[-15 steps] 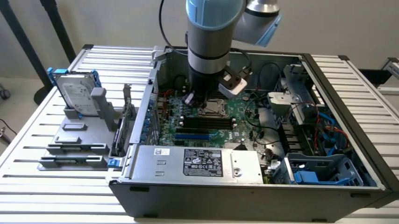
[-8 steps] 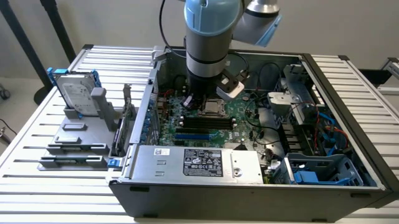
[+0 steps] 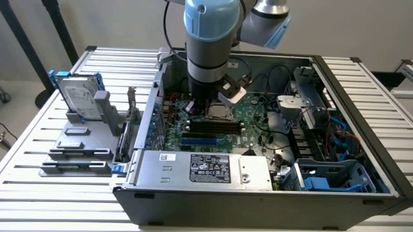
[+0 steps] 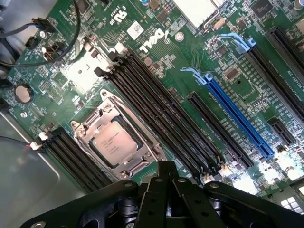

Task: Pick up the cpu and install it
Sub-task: 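Install the first cpu locking lever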

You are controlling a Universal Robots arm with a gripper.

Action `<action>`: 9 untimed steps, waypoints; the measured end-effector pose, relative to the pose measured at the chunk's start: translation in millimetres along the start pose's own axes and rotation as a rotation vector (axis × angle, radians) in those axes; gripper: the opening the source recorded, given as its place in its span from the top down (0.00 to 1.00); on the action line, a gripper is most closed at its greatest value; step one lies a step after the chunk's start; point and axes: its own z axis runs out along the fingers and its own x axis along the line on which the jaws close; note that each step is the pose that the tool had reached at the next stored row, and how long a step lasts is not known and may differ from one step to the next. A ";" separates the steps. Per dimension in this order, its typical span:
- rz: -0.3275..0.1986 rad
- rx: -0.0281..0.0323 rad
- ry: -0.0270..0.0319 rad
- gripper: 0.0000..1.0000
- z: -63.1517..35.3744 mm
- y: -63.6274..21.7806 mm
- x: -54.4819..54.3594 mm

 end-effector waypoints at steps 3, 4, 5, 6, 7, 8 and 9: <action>0.000 0.0000 0.0001 0.89 5.5 -1.4 -1.9; 0.000 0.0000 0.0001 0.89 7.1 -1.8 -2.5; 0.000 0.0001 0.0000 0.89 8.7 -2.1 -2.9; 0.000 0.0000 0.0000 0.89 10.4 -2.6 -3.1; 0.000 0.0000 -0.0001 0.89 12.1 -2.9 -3.1; 0.000 0.0000 -0.0002 0.89 13.8 -3.2 -3.0; 0.000 0.0000 -0.0001 0.89 15.9 -3.7 -2.7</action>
